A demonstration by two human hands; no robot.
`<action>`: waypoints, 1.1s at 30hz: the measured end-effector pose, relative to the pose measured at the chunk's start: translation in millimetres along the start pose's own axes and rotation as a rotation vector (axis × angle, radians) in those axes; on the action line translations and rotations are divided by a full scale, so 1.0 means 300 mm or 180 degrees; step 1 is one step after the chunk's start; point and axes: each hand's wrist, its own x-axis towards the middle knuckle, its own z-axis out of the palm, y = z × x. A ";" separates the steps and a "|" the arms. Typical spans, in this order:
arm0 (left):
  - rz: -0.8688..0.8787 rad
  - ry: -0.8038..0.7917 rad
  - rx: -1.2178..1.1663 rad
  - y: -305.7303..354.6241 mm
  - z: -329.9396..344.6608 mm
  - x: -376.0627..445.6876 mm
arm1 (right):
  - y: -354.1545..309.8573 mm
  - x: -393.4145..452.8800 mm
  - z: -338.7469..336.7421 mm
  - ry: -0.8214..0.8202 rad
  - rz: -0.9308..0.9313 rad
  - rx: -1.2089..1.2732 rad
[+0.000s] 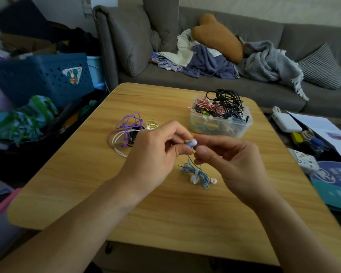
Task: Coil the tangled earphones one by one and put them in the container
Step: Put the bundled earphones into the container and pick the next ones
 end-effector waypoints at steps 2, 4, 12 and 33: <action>-0.0233 -0.0015 -0.0157 -0.003 -0.002 -0.002 | 0.004 0.000 -0.001 0.0053 -0.0146 -0.0091; -0.0459 -0.0027 -0.0340 -0.006 -0.002 -0.003 | 0.009 0.002 0.004 0.0137 -0.0263 -0.0236; -0.1133 0.0087 -0.1204 0.004 -0.008 0.001 | 0.022 0.011 0.058 0.0108 -0.0792 -0.0874; -0.1468 0.0189 -0.1077 -0.036 -0.049 0.014 | 0.026 0.026 0.119 -0.0029 -0.0421 -0.0389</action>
